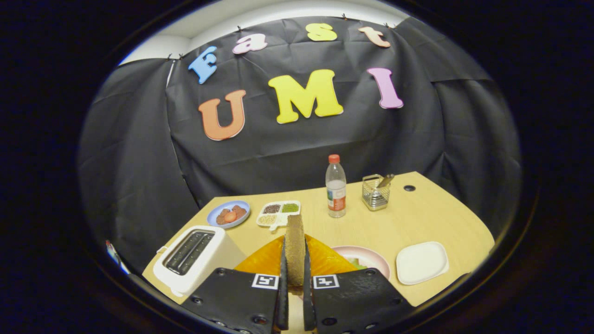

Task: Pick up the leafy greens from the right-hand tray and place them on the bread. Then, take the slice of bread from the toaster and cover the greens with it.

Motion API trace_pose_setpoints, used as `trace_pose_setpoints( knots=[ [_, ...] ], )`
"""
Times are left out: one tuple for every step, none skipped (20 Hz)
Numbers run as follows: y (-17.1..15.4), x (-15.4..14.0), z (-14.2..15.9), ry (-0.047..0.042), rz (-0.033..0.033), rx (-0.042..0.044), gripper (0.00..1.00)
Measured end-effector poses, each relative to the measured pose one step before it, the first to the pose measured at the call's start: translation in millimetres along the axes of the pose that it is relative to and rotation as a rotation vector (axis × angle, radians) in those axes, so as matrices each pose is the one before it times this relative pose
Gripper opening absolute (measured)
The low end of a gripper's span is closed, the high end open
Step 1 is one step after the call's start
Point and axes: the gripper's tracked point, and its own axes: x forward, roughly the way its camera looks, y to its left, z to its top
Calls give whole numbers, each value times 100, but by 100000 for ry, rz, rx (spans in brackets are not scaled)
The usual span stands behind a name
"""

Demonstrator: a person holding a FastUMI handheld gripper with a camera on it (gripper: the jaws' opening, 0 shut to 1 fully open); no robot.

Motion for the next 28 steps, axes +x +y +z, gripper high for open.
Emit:
trace_pose_setpoints(
  knots=[
    [-557, 652, -736, 1782, 216, 485, 12],
    [-647, 706, -704, 1940, -349, 121, 12],
    [-505, 602, -749, 2117, -216, 142, 12],
    [-645, 604, -687, 1702, -475, 342, 12],
    [-662, 502, -466, 1311, -801, 444, 12],
    [-591, 384, -410, 965, -358, 359, 12],
    [-424, 265, -301, 402, -8, 637, 12],
    [-504, 290, -209, 428, -335, 574, 12],
    [-504, 280, -454, 658, -370, 100, 12],
    [-326, 272, -265, 590, 73, 39, 12],
    [-464, 245, -454, 800, -584, -413, 12],
    [-563, 189, -278, 217, -1174, -581, 12],
    [-526, 44, -213, 142, -973, -487, 19],
    [-468, 18, -68, -532, -647, -248, 20],
    [-383, 46, 23, -668, -438, 17, 20],
    [-302, 33, -6, -379, -301, -126, 20],
    [-378, -15, -203, -92, -833, -790, 20],
    [-590, 168, -234, 663, -2223, -1300, 20],
    [-552, 559, -778, 1260, -2813, -2210, 34],
    [-318, 395, -637, 2160, -1735, -2063, 48],
    [-146, 460, -551, 2083, -602, -1292, 62],
    [-149, 413, -451, 1337, -544, -646, 62],
    [-332, 273, -261, 836, -785, -97, 62],
    [-64, 125, -2, -463, -276, -58, 66],
    [-184, -97, 51, -359, -5, 179, 69],
    [-41, 34, -31, -135, 367, 588, 71],
    [-186, 28, -145, 7, -280, 281, 73],
    [-416, -76, 43, 42, -1257, -81, 74]
  ],
)
